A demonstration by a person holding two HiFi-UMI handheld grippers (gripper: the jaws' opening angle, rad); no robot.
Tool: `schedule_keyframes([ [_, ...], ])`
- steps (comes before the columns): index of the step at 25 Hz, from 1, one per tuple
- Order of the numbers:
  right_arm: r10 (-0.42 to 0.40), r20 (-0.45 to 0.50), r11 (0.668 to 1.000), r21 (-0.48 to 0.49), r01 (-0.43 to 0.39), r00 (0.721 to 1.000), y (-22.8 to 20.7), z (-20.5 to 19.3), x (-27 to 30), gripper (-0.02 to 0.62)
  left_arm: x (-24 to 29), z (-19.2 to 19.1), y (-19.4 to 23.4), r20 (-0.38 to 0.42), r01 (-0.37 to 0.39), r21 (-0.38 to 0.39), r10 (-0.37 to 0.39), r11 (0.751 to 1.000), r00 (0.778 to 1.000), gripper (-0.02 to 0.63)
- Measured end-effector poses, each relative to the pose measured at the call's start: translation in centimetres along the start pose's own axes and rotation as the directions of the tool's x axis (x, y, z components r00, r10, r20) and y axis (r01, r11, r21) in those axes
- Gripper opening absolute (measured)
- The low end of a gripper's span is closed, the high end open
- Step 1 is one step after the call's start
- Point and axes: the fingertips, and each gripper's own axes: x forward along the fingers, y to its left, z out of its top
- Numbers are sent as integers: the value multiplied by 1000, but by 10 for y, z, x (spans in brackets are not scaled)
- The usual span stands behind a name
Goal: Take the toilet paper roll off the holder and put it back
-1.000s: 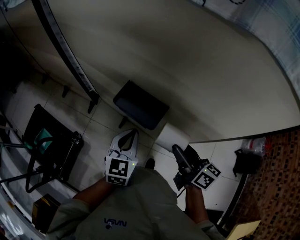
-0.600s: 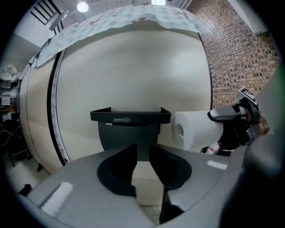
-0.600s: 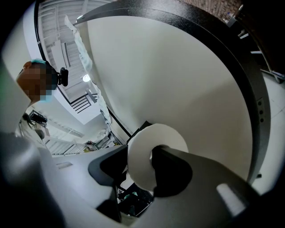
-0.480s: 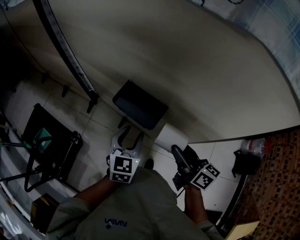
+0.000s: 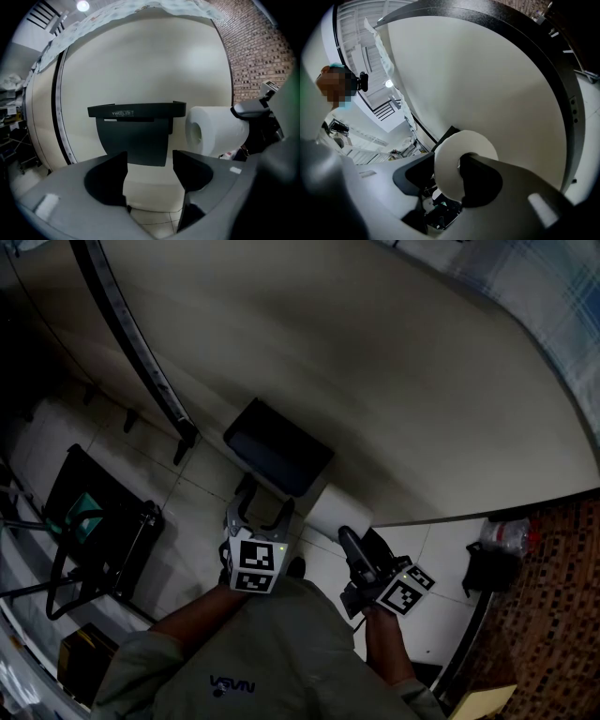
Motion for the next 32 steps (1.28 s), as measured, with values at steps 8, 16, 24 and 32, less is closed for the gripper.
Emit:
schedule_keyframes([
  [8, 5, -12, 1000, 16, -5, 1000, -2, -5, 5, 167, 7, -6, 7, -10, -39, -38, 39, 999, 999, 291],
  [16, 11, -20, 999, 53, -9, 1000, -8, -7, 15, 166, 1, -8, 13, -11, -64, -35, 63, 997, 998, 290],
  [24, -3, -16, 996, 93, 4, 1000, -15, -9, 25, 166, -14, -8, 12, 2, -56, -6, 56, 998, 998, 281],
  [32, 2, -24, 995, 100, 0, 1000, -15, -14, 42, 166, -18, -9, 16, 0, -44, 10, 44, 999, 999, 281],
])
